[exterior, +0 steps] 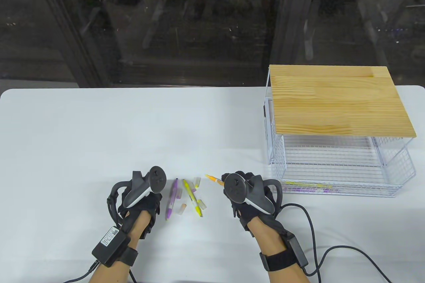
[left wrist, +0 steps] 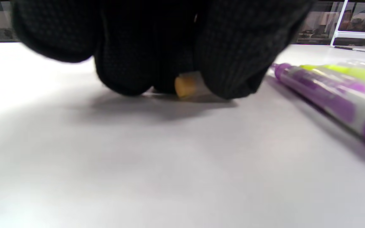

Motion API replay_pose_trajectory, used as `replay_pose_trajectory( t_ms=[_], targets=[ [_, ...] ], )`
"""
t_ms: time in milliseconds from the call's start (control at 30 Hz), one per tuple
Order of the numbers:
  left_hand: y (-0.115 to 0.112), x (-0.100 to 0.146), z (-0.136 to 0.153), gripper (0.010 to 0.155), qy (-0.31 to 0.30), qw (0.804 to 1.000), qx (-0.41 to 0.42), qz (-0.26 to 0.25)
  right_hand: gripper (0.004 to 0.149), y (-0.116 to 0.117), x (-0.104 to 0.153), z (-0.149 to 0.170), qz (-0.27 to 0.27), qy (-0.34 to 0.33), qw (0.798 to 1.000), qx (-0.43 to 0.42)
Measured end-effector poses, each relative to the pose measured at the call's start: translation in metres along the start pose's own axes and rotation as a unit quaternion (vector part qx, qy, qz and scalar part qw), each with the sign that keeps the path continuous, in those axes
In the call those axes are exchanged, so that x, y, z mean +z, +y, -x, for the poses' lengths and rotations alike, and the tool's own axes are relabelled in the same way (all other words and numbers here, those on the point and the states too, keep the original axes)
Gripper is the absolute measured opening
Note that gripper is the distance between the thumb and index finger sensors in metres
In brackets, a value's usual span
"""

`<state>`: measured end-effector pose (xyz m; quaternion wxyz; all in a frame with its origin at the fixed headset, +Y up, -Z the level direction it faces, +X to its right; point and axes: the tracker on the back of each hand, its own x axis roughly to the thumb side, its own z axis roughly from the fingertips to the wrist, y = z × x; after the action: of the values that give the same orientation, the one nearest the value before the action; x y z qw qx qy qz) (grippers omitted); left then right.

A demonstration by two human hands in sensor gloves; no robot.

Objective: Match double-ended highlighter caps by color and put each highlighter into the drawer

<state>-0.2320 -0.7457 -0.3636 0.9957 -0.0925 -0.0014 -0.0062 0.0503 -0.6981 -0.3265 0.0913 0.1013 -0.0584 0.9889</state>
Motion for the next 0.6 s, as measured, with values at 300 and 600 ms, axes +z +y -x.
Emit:
replay_pose_trajectory(
  t_ms=[300, 600],
  targets=[
    [0.021, 0.012, 0.013, 0.048, 0.0, 0.995, 0.077, -0.061, 0.048, 0.0, 0.0, 0.001, -0.001, 0.001, 1.0, 0.0],
    [0.043, 0.035, 0.006, 0.05, -0.049, 0.984, 0.119, -0.121, 0.048, 0.0, 0.0, 0.001, -0.001, 0.001, 1.0, 0.001]
  ],
)
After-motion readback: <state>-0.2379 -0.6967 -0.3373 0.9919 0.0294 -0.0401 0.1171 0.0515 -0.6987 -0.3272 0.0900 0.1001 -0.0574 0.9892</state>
